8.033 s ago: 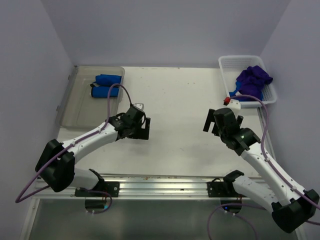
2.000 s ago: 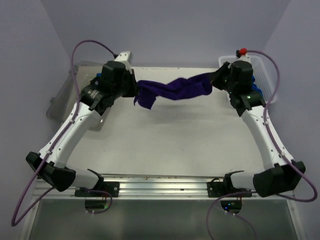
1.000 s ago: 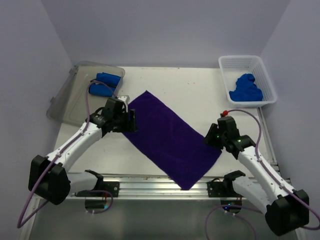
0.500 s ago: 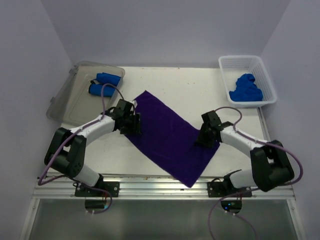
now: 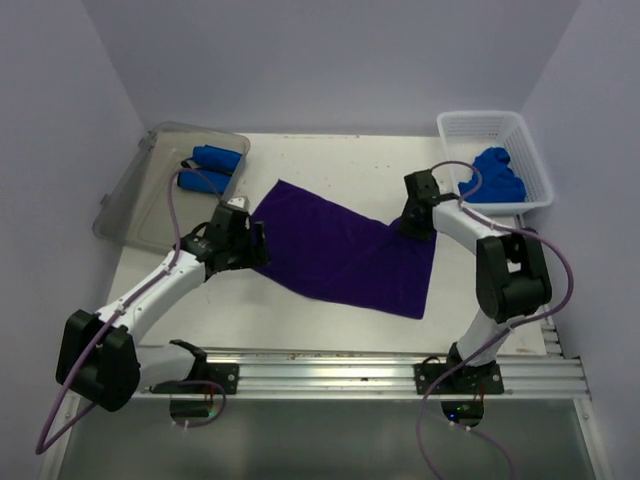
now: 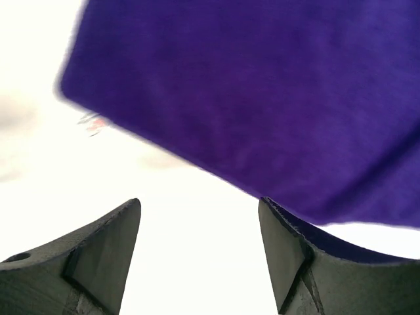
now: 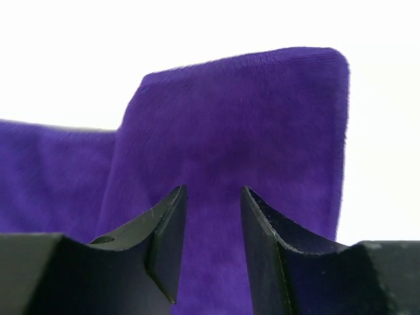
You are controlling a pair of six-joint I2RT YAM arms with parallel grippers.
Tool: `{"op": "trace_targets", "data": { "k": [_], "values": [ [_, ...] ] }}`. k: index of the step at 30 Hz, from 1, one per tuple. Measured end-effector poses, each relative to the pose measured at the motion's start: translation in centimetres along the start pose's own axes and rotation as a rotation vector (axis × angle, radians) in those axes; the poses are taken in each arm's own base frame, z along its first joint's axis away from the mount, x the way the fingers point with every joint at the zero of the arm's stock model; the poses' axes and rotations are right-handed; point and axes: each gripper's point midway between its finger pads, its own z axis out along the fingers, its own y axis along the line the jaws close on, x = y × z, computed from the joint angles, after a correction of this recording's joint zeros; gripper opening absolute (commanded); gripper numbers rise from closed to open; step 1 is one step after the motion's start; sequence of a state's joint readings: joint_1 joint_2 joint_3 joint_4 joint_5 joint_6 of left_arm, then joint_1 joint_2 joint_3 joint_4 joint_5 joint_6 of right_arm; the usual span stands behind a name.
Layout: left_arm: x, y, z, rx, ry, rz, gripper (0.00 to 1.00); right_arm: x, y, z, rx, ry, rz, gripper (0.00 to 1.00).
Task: Roll the towels
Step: Flatten the towel
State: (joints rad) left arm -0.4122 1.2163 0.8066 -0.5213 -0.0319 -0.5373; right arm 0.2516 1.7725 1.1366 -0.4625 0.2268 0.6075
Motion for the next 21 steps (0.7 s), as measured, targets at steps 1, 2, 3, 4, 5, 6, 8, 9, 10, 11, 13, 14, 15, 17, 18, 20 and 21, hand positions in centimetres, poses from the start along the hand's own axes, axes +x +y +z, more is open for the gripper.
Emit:
{"op": "trace_targets", "data": {
  "k": [1, 2, 3, 4, 5, 6, 8, 9, 10, 11, 13, 14, 15, 17, 18, 20, 21],
  "values": [
    [-0.1, 0.7, 0.0, -0.045, -0.007, -0.018, 0.76, -0.3, -0.1, -0.7, -0.011, -0.017, -0.006, 0.42],
    [0.0, 1.4, 0.0, -0.081, -0.010, -0.031, 0.76, -0.6, -0.1, -1.9, -0.030, -0.040, -0.012, 0.42],
    [0.0, 2.1, -0.1, -0.120, -0.015, -0.052, 0.76, -0.9, 0.0, -3.0, -0.053, -0.066, -0.015, 0.42],
    [-0.1, 2.7, -0.1, -0.153, -0.023, -0.072, 0.75, -1.1, 0.1, -4.5, -0.081, -0.095, -0.019, 0.42],
    [-0.2, 3.1, -0.1, -0.173, -0.033, -0.084, 0.75, -1.2, 0.3, -6.1, -0.115, -0.128, -0.023, 0.42],
    [-0.4, 3.4, 0.0, -0.193, -0.043, -0.099, 0.74, -1.2, 0.4, -7.5, -0.143, -0.154, -0.026, 0.42],
    [-0.6, 4.2, 0.5, -0.237, -0.050, -0.116, 0.71, -0.8, 1.1, -10.1, -0.220, -0.202, -0.035, 0.42],
    [-0.6, 4.5, 1.0, -0.257, -0.043, -0.121, 0.70, -0.3, 1.2, -10.8, -0.240, -0.208, -0.041, 0.42],
    [-0.5, 4.9, 1.6, -0.283, -0.032, -0.125, 0.62, 0.4, 1.2, -11.3, -0.260, -0.208, -0.051, 0.42],
    [-0.4, 5.3, 2.3, -0.306, -0.020, -0.134, 0.60, 1.4, 1.1, -11.5, -0.273, -0.195, -0.063, 0.42],
    [-0.2, 6.0, 3.6, -0.343, 0.003, -0.139, 0.60, 3.2, 0.5, -11.5, -0.276, -0.162, -0.079, 0.43],
    [0.0, 6.3, 3.9, -0.356, 0.011, -0.142, 0.60, 4.0, -0.1, -11.4, -0.270, -0.144, -0.085, 0.43],
    [0.0, 6.7, 4.2, -0.366, 0.017, -0.150, 0.60, 4.7, -0.6, -11.4, -0.261, -0.131, -0.088, 0.43],
    [-0.5, 7.5, 4.6, -0.380, 0.006, -0.175, 0.62, 5.6, -1.6, -11.8, -0.252, -0.118, -0.093, 0.44],
    [-0.8, 7.8, 4.8, -0.385, -0.004, -0.186, 0.62, 5.8, -1.9, -12.2, -0.252, -0.119, -0.092, 0.44],
    [-1.4, 8.2, 5.3, -0.393, -0.022, -0.207, 0.62, 5.6, -2.1, -13.2, -0.267, -0.138, -0.087, 0.44],
    [-1.6, 8.2, 5.7, -0.394, -0.026, -0.212, 0.61, 5.6, -2.1, -13.4, -0.272, -0.144, -0.084, 0.44]
  ]
}}
